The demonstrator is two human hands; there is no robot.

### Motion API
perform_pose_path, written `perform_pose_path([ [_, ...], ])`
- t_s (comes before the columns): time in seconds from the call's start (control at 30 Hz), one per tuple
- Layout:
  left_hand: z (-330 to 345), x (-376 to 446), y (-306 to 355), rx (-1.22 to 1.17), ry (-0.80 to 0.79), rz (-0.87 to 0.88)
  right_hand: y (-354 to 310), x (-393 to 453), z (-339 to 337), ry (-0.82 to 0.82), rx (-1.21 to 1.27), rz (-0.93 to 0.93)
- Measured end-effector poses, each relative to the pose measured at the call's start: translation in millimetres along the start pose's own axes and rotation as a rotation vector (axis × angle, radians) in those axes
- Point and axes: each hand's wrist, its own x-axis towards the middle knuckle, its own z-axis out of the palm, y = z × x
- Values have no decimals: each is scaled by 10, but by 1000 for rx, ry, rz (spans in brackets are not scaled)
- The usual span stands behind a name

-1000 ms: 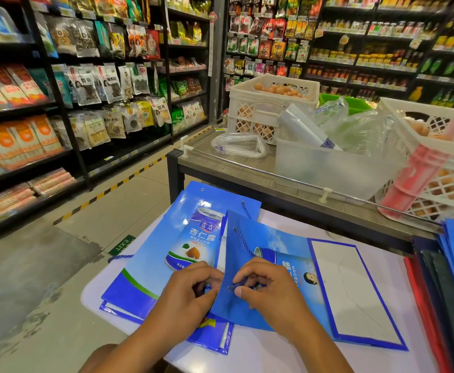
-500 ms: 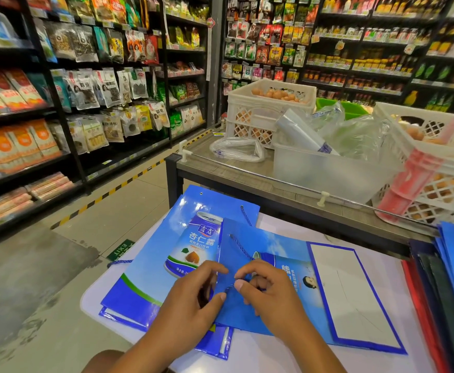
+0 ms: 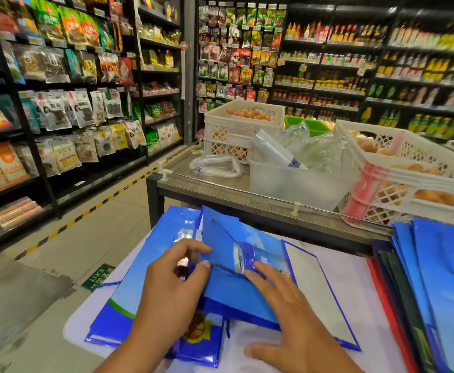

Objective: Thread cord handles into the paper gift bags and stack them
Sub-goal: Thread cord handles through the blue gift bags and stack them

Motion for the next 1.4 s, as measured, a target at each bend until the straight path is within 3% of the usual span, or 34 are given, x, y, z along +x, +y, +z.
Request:
perform_pose_path([
  [0.13,-31,15,496,35,-36,197,269,-314,153,412,57,40],
  [0.3,-44,-25,1085,100,-118,546,184,-545,-92,765,50,103],
  [0.37,-49,-5,1162,-10,-50,578,54,-584,-277,901,128,144],
  [0.47,-14,48,1105,-157,105,456,-120,-734,-495,1021,361,191],
  [0.53,70,61,933,-167,110,307,-114,-842,-535,1014,543,256],
  [0.7,362,-84,566,-92,-206,-125,-57,-955,-614,909,699,248],
  [0.87,539,-423,51,-57,-307,-152,74,-1067,-457,852,778,344],
  [0.93,571,-512,-909,-86,-405,-271,123,-1132,-403,867,817,395],
  [0.97,560,-461,-1218,-118,-355,-168,164,-1165,-382,872,827,428],
  [1.03,692,-369,-913,-56,-344,-111,222,-1261,-401,898,821,482],
  [1.13,1064,-416,333,-2,-375,-34,331,-1455,-602,908,790,543],
  [1.27,1609,-309,714,-43,-512,-29,559,-1766,-1001,990,616,582],
  [1.4,2307,-178,856,75,-628,22,1184,-1980,-1439,941,212,776],
])
